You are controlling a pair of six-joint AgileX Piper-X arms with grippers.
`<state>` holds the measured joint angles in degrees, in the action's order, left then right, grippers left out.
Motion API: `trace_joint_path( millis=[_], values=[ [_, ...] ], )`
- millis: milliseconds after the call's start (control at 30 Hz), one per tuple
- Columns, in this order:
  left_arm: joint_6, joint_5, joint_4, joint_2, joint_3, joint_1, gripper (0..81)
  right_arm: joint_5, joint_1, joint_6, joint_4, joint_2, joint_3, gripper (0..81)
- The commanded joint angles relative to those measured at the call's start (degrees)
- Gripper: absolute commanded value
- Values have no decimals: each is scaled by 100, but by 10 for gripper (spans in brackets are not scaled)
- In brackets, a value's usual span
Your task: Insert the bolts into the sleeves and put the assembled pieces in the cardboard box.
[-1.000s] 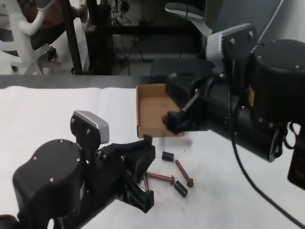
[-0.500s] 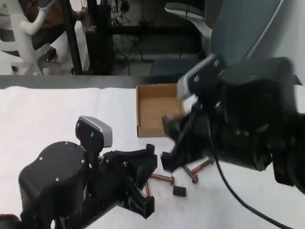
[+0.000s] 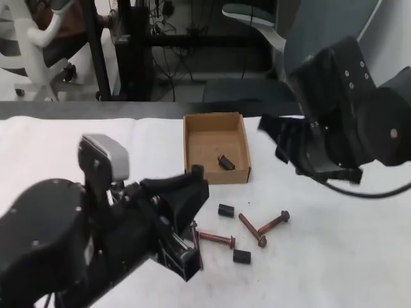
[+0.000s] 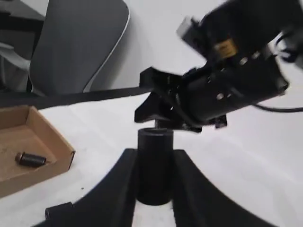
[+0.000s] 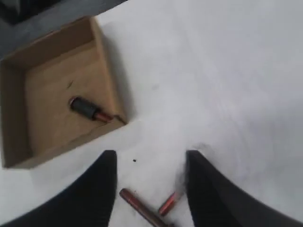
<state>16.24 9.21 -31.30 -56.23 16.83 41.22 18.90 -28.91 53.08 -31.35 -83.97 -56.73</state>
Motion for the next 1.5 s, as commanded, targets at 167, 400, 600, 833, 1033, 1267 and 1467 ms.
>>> trace_joint_path(
  millis=[167, 400, 600, 833, 1033, 1267, 1467],
  values=[
    [-38, -7, 168, 685, 7, 7, 18, -957, 260, 1577, -287, -973, -192, 444],
    [-38, -7, 693, 1247, 7, 7, 18, -814, 260, 2137, -573, -1447, -281, 444],
    [-134, -7, 1041, 1691, 7, 7, 18, -628, 456, 2151, -751, -1680, -281, 444],
    [-384, -7, 1678, 2015, 7, 7, 18, -682, 665, 2151, -235, -1922, -281, 444],
    [-432, -7, 1911, 2013, 7, 7, 18, -1083, 651, 2200, 324, -1933, -292, 444],
    [-432, -7, 1911, 2013, 7, 7, 18, -1114, 606, 2096, 771, -1933, -528, 444],
    [-432, -7, 1911, 2013, 7, 7, 18, -1342, 606, 1412, 504, -2121, -890, 444]
  ],
)
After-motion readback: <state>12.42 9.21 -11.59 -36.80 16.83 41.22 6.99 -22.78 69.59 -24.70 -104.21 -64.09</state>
